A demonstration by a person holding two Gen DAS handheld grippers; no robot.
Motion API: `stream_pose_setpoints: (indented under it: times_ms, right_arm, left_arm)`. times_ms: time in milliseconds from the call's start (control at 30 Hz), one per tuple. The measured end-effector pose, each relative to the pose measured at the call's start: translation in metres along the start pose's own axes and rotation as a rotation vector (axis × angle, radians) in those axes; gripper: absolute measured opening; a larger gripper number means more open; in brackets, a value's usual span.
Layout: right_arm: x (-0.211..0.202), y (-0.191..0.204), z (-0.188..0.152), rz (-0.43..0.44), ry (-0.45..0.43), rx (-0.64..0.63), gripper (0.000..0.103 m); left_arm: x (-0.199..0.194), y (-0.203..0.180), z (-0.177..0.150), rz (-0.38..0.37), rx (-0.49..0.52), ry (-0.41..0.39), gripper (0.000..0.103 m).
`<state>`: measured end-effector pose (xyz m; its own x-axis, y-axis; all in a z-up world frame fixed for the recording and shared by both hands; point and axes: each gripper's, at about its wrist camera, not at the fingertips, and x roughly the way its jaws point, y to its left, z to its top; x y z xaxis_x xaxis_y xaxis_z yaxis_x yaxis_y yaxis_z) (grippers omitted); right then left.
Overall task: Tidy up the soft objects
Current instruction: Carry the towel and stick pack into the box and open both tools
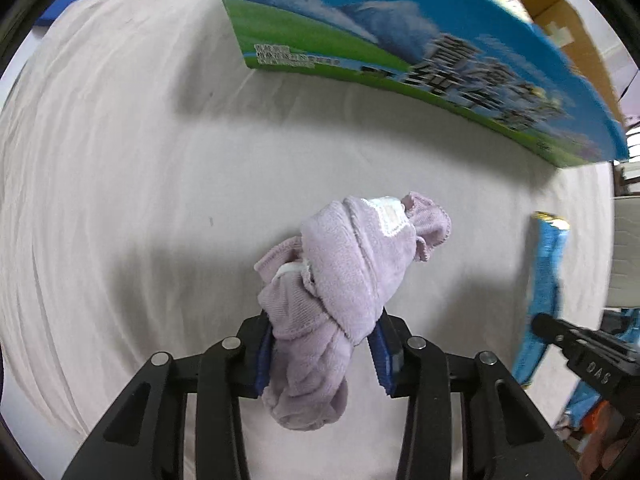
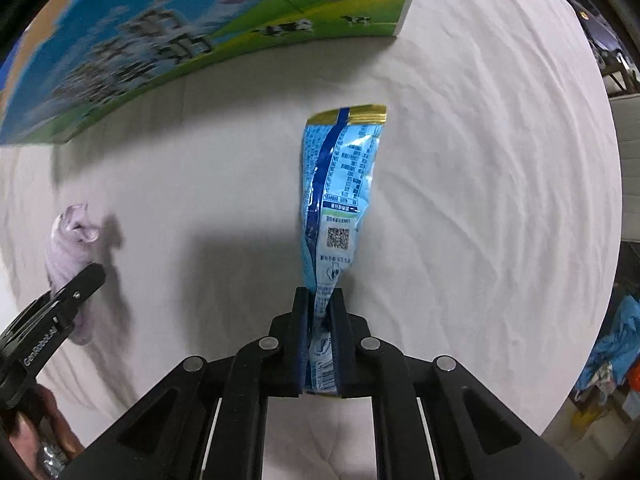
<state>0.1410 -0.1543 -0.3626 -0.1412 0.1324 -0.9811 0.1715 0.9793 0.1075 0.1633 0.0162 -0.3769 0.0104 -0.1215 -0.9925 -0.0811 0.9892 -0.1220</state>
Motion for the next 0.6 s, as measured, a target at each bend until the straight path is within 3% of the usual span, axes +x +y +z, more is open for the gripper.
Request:
stream_pose_setpoints:
  times_ms: [133, 333, 433, 600]
  right_arm:
    - [-0.025, 0.008, -0.027, 0.064, -0.010, -0.085, 0.010]
    - [-0.077, 0.018, -0.059, 0.087, -0.061, -0.222, 0.010]
    - [-0.098, 0.009, -0.048, 0.115, -0.082, -0.236, 0.010]
    - [-0.144, 0.019, -0.040, 0.176, -0.140, -0.260, 0.010]
  left_arm:
    - [-0.025, -0.009, -0.022, -0.042, 0.002, -0.013, 0.037]
    - [-0.058, -0.032, -0.036, -0.025, 0.060, -0.073, 0.037]
    - [-0.084, -0.045, -0.039, -0.021, 0.089, -0.123, 0.037]
    - [-0.135, -0.051, -0.016, -0.064, 0.107, -0.208, 0.037]
